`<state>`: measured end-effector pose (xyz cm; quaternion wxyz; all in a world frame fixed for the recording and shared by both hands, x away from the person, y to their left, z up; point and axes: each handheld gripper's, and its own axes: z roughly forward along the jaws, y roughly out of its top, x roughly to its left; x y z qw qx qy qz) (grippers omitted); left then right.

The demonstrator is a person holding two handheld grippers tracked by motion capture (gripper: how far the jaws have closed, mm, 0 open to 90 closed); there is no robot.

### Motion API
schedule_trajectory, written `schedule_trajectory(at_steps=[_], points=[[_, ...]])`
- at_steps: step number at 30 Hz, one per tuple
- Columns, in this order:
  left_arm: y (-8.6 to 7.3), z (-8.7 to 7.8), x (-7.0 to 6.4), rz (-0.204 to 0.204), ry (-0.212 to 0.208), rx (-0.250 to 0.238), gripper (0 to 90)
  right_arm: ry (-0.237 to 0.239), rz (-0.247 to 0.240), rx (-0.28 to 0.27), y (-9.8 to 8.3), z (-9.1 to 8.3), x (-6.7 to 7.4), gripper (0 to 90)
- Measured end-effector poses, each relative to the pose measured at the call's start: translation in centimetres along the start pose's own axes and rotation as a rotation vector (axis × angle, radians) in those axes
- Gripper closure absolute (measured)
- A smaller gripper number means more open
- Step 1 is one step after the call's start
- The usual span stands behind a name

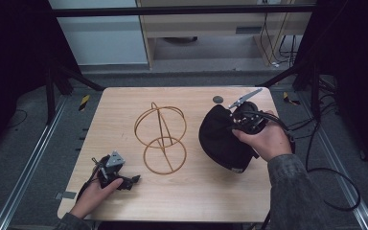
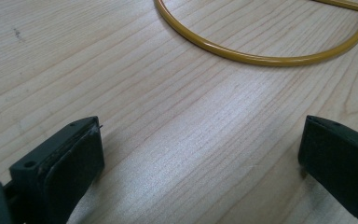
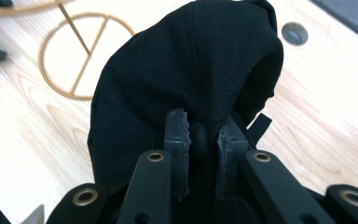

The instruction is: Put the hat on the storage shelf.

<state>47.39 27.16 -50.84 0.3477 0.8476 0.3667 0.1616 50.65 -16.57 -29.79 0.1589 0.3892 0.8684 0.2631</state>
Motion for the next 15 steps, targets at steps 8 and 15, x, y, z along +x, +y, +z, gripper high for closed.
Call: schedule_trajectory(at_steps=[8,15], points=[[0.0,0.0,0.0,-0.002,-0.002,-0.001,0.0,-0.012,-0.013,-0.037,0.9,-1.3,0.4,78.3],[0.0,0.0,0.0,-0.002,-0.002,-0.001,0.0,-0.018,0.005,-0.043,1.2,-1.2,0.6,78.4]])
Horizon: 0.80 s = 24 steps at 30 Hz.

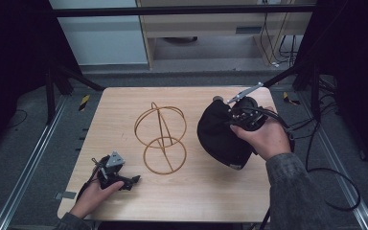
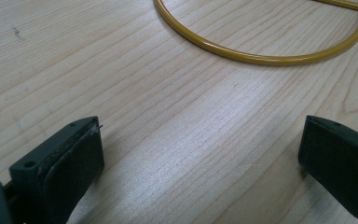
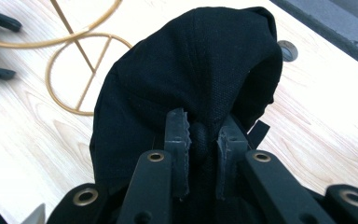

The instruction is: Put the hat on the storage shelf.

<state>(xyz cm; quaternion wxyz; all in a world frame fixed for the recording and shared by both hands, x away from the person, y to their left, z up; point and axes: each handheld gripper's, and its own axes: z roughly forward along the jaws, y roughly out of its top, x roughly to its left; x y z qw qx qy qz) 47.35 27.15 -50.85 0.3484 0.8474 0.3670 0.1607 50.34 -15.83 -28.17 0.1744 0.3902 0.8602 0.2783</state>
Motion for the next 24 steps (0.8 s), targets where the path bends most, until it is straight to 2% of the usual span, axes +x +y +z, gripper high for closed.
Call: schedule_trajectory(at_steps=[5,13,24], points=[[0.0,0.0,0.0,0.0,0.0,0.0,0.0,0.021,-0.002,-0.033,0.1,-0.5,0.1,78.4],[0.0,0.0,0.0,0.001,0.0,0.001,0.0,0.023,0.022,-0.035,0.0,-1.1,-0.4,78.4],[0.1,0.1,0.0,-0.001,0.0,-0.001,0.0,0.01,0.044,-0.06,0.5,-2.3,-1.9,78.4]])
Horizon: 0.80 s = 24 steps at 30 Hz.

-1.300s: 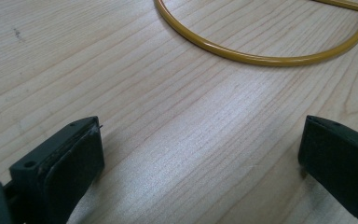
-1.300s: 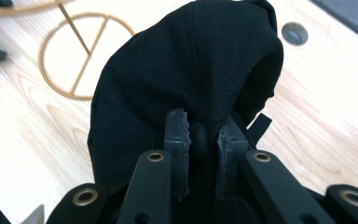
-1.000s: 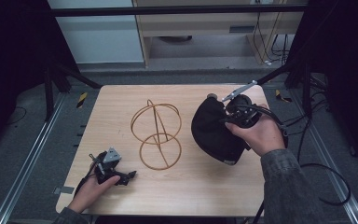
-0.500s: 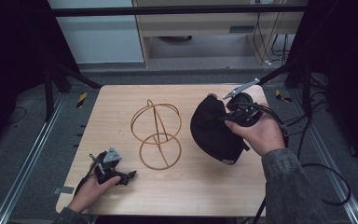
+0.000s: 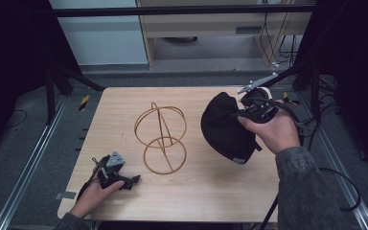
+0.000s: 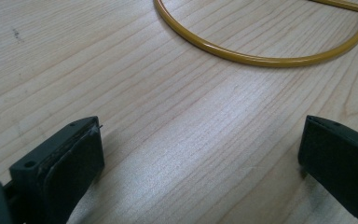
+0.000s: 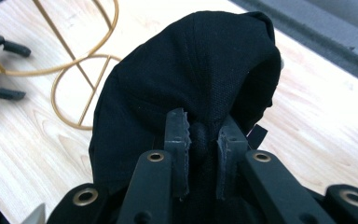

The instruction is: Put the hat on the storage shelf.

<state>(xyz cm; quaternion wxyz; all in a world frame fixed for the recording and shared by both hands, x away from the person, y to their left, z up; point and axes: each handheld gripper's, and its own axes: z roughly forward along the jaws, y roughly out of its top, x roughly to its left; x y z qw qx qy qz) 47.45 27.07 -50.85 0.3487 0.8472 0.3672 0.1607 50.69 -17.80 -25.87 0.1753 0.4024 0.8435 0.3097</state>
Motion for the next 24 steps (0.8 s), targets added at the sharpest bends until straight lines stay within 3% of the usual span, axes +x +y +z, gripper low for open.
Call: schedule_trajectory(at_steps=[13,24], points=[[0.0,0.0,0.0,0.0,0.0,0.0,0.0,-0.013,0.037,-0.032,0.2,-1.6,-0.8,78.4],[0.0,0.0,0.0,-0.001,0.001,0.0,0.0,0.003,0.029,-0.107,1.4,-3.4,0.1,78.4]])
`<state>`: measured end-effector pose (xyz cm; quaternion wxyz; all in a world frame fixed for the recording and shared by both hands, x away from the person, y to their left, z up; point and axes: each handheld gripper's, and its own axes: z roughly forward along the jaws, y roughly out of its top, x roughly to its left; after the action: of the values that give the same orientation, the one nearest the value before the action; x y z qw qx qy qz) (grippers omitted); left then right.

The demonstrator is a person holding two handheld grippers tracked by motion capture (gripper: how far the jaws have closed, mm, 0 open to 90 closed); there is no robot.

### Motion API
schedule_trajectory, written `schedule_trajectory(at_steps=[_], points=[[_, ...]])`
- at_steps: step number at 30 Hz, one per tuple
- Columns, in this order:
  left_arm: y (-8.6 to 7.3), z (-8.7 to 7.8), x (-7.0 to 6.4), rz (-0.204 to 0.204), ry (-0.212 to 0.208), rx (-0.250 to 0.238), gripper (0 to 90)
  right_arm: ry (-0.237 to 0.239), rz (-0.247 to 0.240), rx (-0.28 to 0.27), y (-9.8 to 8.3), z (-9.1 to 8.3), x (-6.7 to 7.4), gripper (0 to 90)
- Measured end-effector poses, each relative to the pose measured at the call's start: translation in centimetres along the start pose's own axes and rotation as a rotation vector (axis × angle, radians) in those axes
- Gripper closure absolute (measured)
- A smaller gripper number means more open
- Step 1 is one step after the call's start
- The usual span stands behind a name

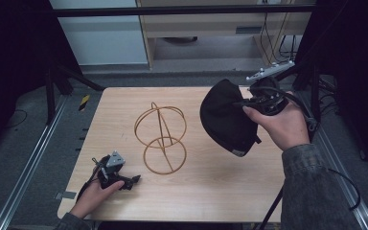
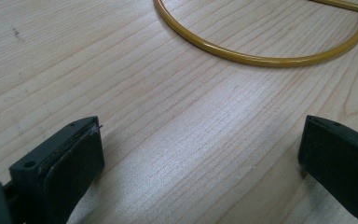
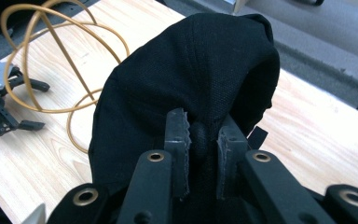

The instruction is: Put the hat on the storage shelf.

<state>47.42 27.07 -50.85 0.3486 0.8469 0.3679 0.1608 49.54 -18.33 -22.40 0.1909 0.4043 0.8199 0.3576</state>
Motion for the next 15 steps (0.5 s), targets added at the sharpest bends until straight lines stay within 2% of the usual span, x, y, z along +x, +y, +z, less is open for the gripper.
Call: schedule_trajectory(at_steps=[15], points=[[0.0,0.0,0.0,0.0,0.001,0.001,0.0,0.013,-0.042,-0.038,1.7,-1.2,1.8,78.5]])
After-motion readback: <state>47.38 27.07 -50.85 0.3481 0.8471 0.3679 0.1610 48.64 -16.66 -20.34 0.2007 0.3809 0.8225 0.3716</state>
